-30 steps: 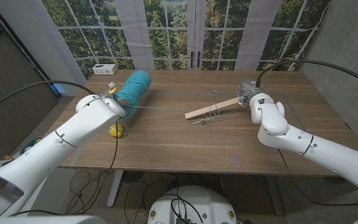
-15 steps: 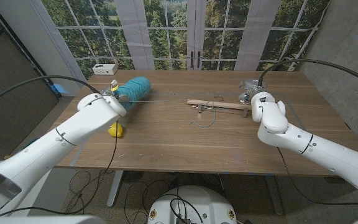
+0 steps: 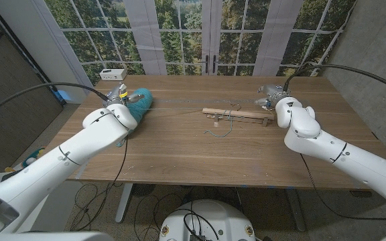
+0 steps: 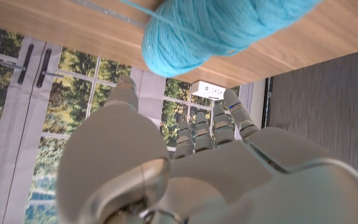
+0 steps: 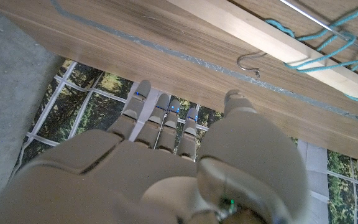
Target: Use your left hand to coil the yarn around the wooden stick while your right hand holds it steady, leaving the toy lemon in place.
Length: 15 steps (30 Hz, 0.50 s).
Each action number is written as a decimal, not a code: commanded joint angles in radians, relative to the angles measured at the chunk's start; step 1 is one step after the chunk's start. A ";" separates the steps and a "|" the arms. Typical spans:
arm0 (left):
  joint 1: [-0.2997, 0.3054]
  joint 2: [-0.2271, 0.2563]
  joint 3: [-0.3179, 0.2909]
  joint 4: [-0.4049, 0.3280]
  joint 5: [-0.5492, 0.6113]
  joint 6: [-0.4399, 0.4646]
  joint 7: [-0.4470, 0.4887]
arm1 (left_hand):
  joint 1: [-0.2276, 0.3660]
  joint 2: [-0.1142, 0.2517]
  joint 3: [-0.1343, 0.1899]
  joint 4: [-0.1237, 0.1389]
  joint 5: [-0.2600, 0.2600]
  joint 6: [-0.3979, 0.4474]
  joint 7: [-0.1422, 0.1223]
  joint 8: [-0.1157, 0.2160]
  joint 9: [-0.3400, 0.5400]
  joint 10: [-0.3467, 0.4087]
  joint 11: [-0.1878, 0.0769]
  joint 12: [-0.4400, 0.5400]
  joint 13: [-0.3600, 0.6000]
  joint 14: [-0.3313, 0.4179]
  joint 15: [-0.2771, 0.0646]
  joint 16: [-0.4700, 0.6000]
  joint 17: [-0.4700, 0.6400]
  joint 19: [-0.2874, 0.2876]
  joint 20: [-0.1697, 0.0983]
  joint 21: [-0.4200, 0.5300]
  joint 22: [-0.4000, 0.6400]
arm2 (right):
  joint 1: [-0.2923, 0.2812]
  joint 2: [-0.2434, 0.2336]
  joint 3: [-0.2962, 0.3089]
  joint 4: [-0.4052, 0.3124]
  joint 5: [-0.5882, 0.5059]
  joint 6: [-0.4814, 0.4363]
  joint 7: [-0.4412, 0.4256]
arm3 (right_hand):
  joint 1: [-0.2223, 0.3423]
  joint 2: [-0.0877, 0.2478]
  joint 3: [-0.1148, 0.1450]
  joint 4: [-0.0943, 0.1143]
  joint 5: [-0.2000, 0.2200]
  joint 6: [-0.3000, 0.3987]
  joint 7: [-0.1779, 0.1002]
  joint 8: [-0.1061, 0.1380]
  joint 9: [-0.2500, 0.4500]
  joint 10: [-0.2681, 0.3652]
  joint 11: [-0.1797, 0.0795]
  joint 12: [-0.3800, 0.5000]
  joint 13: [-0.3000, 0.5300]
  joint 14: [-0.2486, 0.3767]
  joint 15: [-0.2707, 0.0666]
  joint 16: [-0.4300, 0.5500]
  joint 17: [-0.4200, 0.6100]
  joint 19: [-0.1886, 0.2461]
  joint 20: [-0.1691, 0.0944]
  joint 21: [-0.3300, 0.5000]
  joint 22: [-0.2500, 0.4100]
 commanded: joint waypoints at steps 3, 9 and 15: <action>0.220 -0.081 -0.174 0.147 0.026 -0.937 0.057 | -0.093 0.061 0.001 0.053 -0.001 -0.004 -0.054 0.003 -0.001 -0.022 -0.006 -0.001 -0.031 -0.059 -0.021 -0.011 -0.022 -0.029 -0.010 -0.043 0.002 | -0.277 0.095 0.372 0.134 0.440 0.525 -0.470 | -0.127 -0.007 -0.042 0.065 -0.049 -0.035 0.009 -0.005 0.001 -0.082 0.019 -0.014 -0.016 -0.070 0.018 -0.016 -0.028 -0.038 0.018 -0.037 -0.003; 0.216 -0.084 -0.186 0.170 0.045 -1.051 -0.019 | -0.164 0.093 0.018 0.095 -0.001 -0.056 -0.080 -0.006 -0.005 -0.102 -0.032 -0.014 -0.071 -0.162 -0.037 -0.024 -0.054 -0.091 -0.046 -0.100 0.002 | -0.288 0.161 0.414 0.309 0.601 0.888 -0.546 | -0.182 -0.022 -0.066 0.077 -0.066 -0.087 0.000 -0.013 -0.002 -0.159 0.013 -0.021 -0.036 -0.136 0.035 -0.029 -0.065 -0.061 0.020 -0.066 -0.005; 0.212 -0.100 -0.202 0.233 0.037 -1.196 -0.092 | -0.223 0.082 0.012 0.128 0.001 -0.105 -0.081 -0.011 -0.007 -0.139 -0.054 -0.013 -0.095 -0.201 -0.059 -0.022 -0.071 -0.116 -0.071 -0.129 0.001 | -0.263 0.184 0.404 0.406 0.658 1.048 -0.540 | -0.210 -0.024 -0.076 0.085 -0.068 -0.107 0.004 -0.014 -0.003 -0.156 0.016 -0.013 -0.044 -0.144 0.041 -0.026 -0.079 -0.057 -0.007 -0.073 -0.006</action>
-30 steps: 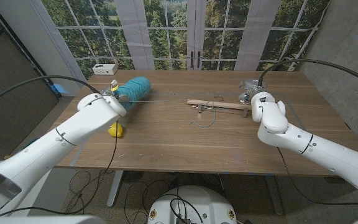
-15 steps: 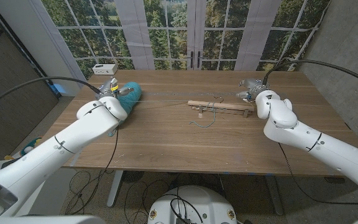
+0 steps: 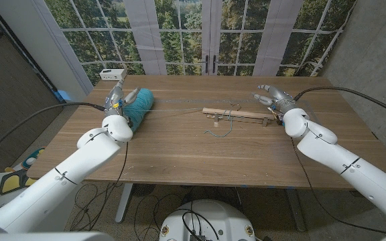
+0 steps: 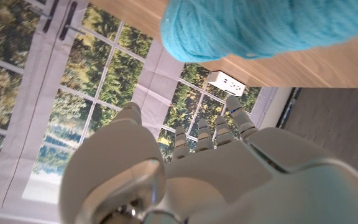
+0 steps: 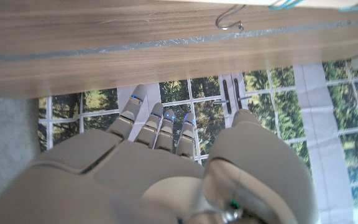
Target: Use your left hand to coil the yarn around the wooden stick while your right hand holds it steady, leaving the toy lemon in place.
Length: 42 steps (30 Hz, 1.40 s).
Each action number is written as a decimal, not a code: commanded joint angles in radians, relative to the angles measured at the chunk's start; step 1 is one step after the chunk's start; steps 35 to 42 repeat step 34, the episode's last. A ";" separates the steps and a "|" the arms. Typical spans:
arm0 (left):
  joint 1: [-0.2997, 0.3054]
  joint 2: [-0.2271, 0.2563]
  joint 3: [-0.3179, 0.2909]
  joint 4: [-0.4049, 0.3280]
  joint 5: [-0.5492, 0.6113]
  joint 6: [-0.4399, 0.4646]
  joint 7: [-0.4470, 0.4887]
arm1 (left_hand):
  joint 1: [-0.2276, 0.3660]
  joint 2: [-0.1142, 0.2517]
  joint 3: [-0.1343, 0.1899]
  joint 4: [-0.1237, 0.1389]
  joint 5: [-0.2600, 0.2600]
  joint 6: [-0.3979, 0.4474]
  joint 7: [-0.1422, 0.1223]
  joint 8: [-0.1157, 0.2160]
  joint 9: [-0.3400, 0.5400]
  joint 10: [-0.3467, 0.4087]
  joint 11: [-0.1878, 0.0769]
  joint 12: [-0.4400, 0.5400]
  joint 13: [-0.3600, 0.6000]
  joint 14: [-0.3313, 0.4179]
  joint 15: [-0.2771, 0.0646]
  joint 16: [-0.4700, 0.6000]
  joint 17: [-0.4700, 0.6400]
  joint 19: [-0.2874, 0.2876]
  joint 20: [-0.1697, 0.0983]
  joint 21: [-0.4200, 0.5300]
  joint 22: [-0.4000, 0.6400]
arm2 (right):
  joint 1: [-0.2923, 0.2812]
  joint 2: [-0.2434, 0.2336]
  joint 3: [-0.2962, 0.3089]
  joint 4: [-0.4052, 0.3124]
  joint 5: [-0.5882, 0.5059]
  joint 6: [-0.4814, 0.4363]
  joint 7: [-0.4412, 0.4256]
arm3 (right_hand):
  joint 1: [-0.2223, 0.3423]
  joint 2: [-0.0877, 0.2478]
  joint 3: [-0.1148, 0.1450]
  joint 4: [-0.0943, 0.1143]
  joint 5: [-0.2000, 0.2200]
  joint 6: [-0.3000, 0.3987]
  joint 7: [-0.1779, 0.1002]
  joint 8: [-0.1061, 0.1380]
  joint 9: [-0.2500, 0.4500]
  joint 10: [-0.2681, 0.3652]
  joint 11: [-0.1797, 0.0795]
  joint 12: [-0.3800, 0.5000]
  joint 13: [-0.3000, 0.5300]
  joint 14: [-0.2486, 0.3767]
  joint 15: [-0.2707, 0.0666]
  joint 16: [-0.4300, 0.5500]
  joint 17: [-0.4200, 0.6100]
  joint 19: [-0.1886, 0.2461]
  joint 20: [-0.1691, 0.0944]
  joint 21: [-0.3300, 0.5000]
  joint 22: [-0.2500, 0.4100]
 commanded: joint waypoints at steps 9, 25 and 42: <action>0.035 -0.070 -0.082 0.142 -0.046 -0.783 -0.189 | -0.107 -0.014 -0.027 0.065 0.009 -0.032 0.018 0.000 0.000 -0.031 -0.007 0.003 -0.029 -0.045 -0.037 0.004 -0.021 -0.043 -0.058 -0.037 0.001 | -0.001 0.113 0.064 0.297 0.306 0.766 -0.122 | -0.079 -0.001 -0.035 0.022 -0.001 -0.011 0.003 0.003 0.000 0.019 0.020 0.013 -0.016 -0.011 0.009 0.007 -0.029 0.027 -0.068 -0.011 0.001; 0.047 -0.057 -0.121 0.232 -0.185 -0.930 -0.393 | -0.176 0.006 -0.033 0.103 0.025 -0.036 0.055 0.002 0.000 -0.035 -0.007 0.006 -0.042 -0.052 -0.051 0.009 -0.029 -0.040 -0.081 -0.051 0.003 | -0.068 0.143 0.076 0.193 0.269 0.728 -0.220 | -0.129 0.000 -0.054 0.028 0.008 0.012 0.008 0.013 -0.001 0.035 0.025 0.019 -0.030 -0.014 0.009 0.009 -0.054 0.045 -0.084 -0.020 0.000; 0.073 -0.074 -0.126 0.335 -0.237 -1.022 -0.456 | -0.195 0.002 -0.035 0.105 0.029 -0.040 0.067 0.001 -0.001 -0.045 0.001 0.004 -0.045 -0.057 -0.046 0.008 -0.032 -0.040 -0.081 -0.058 0.003 | -0.149 0.160 0.066 0.068 0.184 0.619 -0.314 | -0.156 0.000 -0.063 0.024 0.018 0.039 0.024 0.021 -0.002 0.072 0.036 0.030 -0.039 0.001 0.007 0.015 -0.075 0.053 -0.086 -0.030 -0.001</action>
